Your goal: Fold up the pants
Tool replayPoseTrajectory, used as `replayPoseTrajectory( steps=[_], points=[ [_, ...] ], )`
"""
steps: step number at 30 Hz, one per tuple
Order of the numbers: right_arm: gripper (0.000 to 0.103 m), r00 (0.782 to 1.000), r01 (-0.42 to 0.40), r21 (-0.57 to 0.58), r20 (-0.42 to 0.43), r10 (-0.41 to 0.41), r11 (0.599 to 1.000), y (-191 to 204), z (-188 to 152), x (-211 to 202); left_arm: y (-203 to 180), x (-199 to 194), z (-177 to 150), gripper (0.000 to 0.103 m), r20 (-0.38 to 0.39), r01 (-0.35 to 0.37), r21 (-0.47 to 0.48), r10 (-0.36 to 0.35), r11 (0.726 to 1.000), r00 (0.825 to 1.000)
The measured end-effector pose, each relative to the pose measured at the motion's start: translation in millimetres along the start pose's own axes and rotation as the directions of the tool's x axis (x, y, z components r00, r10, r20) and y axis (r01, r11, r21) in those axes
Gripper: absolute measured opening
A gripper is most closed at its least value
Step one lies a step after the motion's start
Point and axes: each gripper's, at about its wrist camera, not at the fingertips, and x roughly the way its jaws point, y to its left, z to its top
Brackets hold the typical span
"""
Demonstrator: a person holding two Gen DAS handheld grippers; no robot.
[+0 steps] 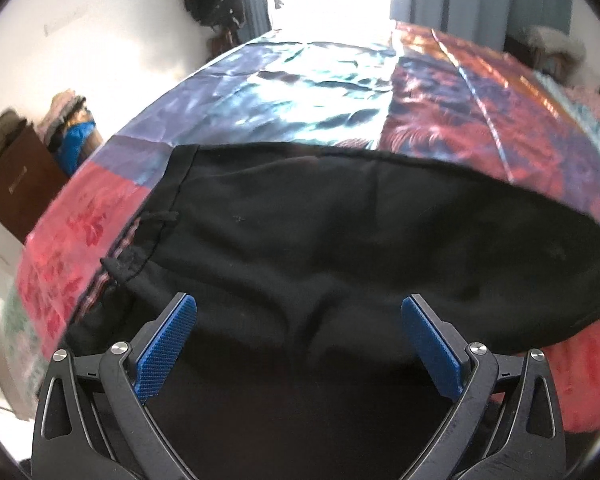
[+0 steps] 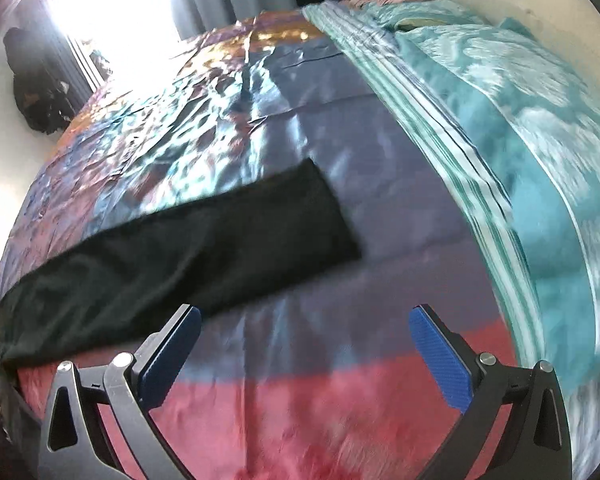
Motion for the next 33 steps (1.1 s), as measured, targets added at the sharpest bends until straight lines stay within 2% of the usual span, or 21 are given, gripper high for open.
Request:
replayPoseTrajectory(
  steps=[3,5,10,12,14,15,16,18,21,24,28,29,31,33],
  points=[
    [0.102,0.997,-0.014,0.014,-0.073,0.015,1.0,-4.0,51.0,32.2,2.1,0.0,-1.2,0.103,-0.009,0.021,-0.039,-0.021,0.999,1.0],
    [0.097,0.997,0.002,0.02,-0.083,0.0,1.0,-2.2,75.8,53.7,0.9,4.5,-5.3,0.103,-0.023,0.009,-0.041,-0.01,0.999,1.0],
    [0.081,0.991,0.046,0.027,-0.124,-0.042,0.999,3.5,101.3,105.0,2.2,10.1,-19.0,0.102,-0.056,-0.006,-0.056,0.002,0.998,0.998],
    [0.079,0.989,0.062,0.019,-0.135,-0.058,0.998,5.0,102.6,125.3,3.8,7.9,-23.2,0.102,-0.056,-0.001,-0.065,-0.003,0.998,0.998],
    [0.067,0.99,0.049,0.01,-0.133,-0.047,0.999,5.8,99.9,135.2,4.5,7.2,-26.4,0.102,-0.058,0.001,-0.067,-0.004,0.998,0.998],
    [0.044,0.994,0.046,-0.007,-0.101,-0.047,0.999,7.3,98.2,131.9,4.3,6.9,-27.5,0.102,-0.058,-0.001,-0.062,-0.002,0.998,0.998],
    [0.013,0.995,0.05,-0.015,-0.082,-0.051,0.999,7.9,96.6,127.7,4.1,7.1,-27.8,0.102,-0.06,-0.005,-0.056,0.002,0.998,0.998],
    [0.012,0.999,0.011,-0.008,-0.033,-0.011,1.0,6.3,91.1,110.0,2.4,7.0,-28.0,0.102,-0.062,-0.015,-0.048,0.012,0.999,0.998],
    [0.01,0.998,-0.01,-0.094,0.068,0.016,0.996,18.4,70.4,65.9,-0.2,4.5,-27.9,0.102,-0.069,-0.024,-0.06,0.02,0.998,0.997],
    [0.009,0.984,-0.036,-0.175,0.166,0.066,0.984,35.2,39.7,14.1,-5.7,-2.9,-29.8,0.102,-0.075,-0.007,-0.067,0.002,0.998,0.997],
    [0.007,0.95,-0.082,-0.225,0.276,0.144,0.971,52.8,-27.7,-60.1,-16.5,-20.6,-35.5,0.102,-0.058,0.005,-0.026,-0.006,1.0,0.998],
    [0.007,0.941,-0.087,-0.235,0.301,0.157,0.968,55.4,-55.0,-80.6,-18.8,-25.8,-37.1,0.102,-0.054,0.009,-0.014,-0.01,1.0,0.999],
    [0.007,0.934,-0.092,-0.234,0.317,0.166,0.968,54.8,-95.4,-102.1,-22.1,-36.0,-41.3,0.102,-0.046,0.015,0.007,-0.015,1.0,0.999],
    [0.007,0.937,-0.085,-0.217,0.313,0.152,0.973,50.4,-147.0,-118.9,-23.4,-44.3,-46.9,0.102,-0.047,0.024,0.018,-0.023,1.0,0.999]
  ],
)
